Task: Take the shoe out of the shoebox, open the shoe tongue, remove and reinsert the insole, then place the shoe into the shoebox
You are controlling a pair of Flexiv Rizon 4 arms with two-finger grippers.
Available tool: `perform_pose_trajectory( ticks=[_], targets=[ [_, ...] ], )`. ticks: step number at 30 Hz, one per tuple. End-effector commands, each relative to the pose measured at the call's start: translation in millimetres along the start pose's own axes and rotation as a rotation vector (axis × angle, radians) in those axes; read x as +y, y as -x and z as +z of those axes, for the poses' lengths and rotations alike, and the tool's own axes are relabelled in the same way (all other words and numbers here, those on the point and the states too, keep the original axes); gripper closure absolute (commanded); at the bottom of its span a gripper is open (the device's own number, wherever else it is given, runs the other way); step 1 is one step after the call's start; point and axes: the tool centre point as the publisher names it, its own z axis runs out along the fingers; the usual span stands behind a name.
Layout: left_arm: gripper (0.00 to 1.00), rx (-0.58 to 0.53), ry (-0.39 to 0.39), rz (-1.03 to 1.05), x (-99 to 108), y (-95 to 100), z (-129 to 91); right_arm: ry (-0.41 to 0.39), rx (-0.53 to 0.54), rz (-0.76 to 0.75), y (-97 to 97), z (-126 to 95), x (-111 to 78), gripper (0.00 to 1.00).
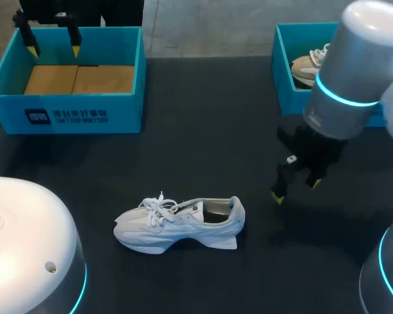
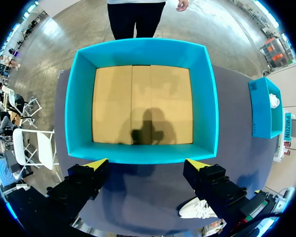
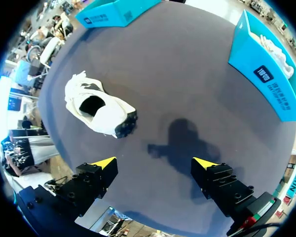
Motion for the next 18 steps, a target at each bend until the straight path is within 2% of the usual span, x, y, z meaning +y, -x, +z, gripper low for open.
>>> perform_pose_trajectory(
  ticks=[1,3,9,12,16,18],
  targets=[
    [0.00,0.000,0.000,0.000,0.0,0.0,0.0,0.022,0.093,-0.002,3.9,1.7,-5.2,0.00],
    [0.00,0.000,0.000,0.000,0.0,0.0,0.0,0.022,0.093,-0.002,3.9,1.7,-5.2,0.00],
    [0.00,0.000,0.000,0.000,0.0,0.0,0.0,0.126,0.228,-0.325,12.6,5.3,-9.5,0.00],
    [0.00,0.000,0.000,0.000,0.0,0.0,0.0,0.197,0.262,-0.454,16.5,3.8,-13.2,0.00],
    [0.00,0.000,0.000,0.000,0.0,0.0,0.0,0.236,0.246,-0.505,22.9,6.5,-10.3,0.00],
    [0.00,0.000,0.000,0.000,0.0,0.0,0.0,0.293,0.242,-0.572,25.3,9.2,-8.4,0.00]
  ],
)
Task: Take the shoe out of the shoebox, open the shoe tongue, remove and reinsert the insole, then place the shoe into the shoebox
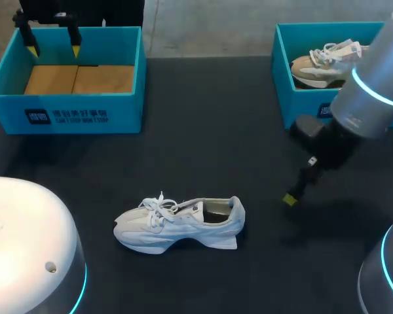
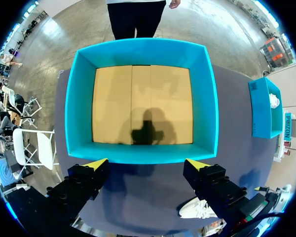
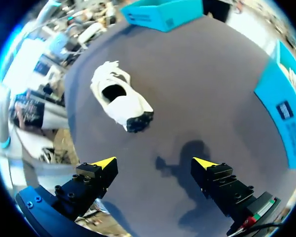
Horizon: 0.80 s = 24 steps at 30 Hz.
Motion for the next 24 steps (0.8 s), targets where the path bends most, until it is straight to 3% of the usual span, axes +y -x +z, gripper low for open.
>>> perform_pose_trajectory(
  ticks=[1,19,24],
  targets=[
    [0.00,0.000,0.000,0.000,0.0,0.0,0.0,0.201,0.056,-0.232,6.1,4.7,-12.0,0.00],
    [0.00,0.000,0.000,0.000,0.0,0.0,0.0,0.193,0.060,-0.244,6.6,7.3,-12.6,0.00],
    [0.00,0.000,0.000,0.000,0.0,0.0,0.0,0.294,-0.063,-0.386,-6.3,20.7,-16.8,0.00]
  ],
)
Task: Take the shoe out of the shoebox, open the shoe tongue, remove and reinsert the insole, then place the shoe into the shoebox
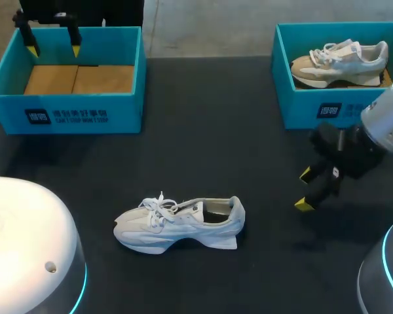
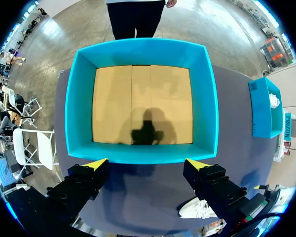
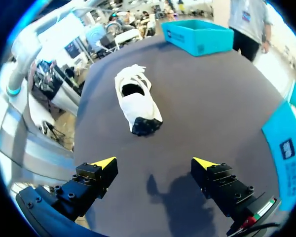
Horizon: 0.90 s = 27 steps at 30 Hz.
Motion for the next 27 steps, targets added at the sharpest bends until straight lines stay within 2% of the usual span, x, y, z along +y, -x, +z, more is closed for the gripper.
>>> perform_pose_trajectory(
  ticks=[1,5,12,20,27],
  targets=[
    [0.00,0.000,0.000,0.000,0.0,0.1,0.0,0.100,-0.111,-0.107,-20.5,14.2,-10.5,0.00],
    [0.00,0.000,0.000,0.000,0.0,0.1,0.0,0.136,-0.152,-0.136,-22.5,25.5,-16.1,0.00],
    [0.00,0.000,0.000,0.000,0.0,0.1,0.0,0.209,-0.134,-0.157,-16.6,35.1,-21.4,0.00],
    [0.00,0.000,0.000,0.000,0.0,0.1,0.0,0.340,-0.073,-0.201,-6.0,43.6,-31.8,0.00],
    [0.00,0.000,0.000,0.000,0.0,0.1,0.0,0.388,-0.094,-0.239,-3.7,58.8,-31.1,0.00]
  ],
)
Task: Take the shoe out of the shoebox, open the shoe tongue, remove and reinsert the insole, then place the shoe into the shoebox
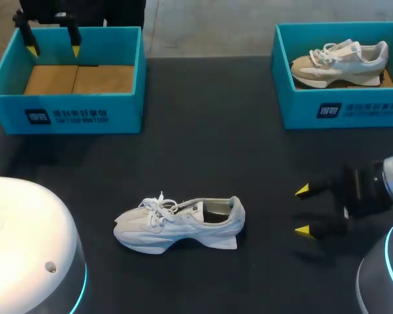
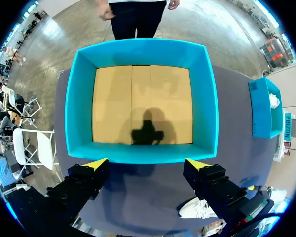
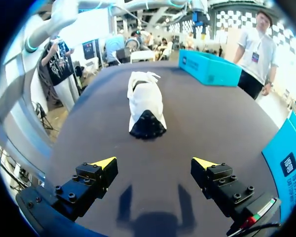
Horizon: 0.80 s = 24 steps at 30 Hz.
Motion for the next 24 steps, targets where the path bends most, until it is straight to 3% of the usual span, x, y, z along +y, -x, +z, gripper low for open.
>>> perform_pose_trajectory(
  ticks=[1,5,19,24],
  targets=[
    [0.00,0.000,0.000,0.000,0.0,0.0,0.0,0.092,-0.026,-0.031,-0.8,14.2,-2.7,0.00],
    [0.00,0.000,0.000,0.000,0.0,0.0,0.0,0.126,-0.033,-0.036,-1.4,21.2,-4.9,0.00],
    [0.00,0.000,0.000,0.000,0.0,0.0,0.0,0.129,-0.023,-0.043,-0.4,22.3,-5.5,0.00],
    [0.00,0.000,0.000,0.000,0.0,0.0,0.0,0.211,0.019,0.008,6.1,31.1,-22.7,0.00]
  ],
)
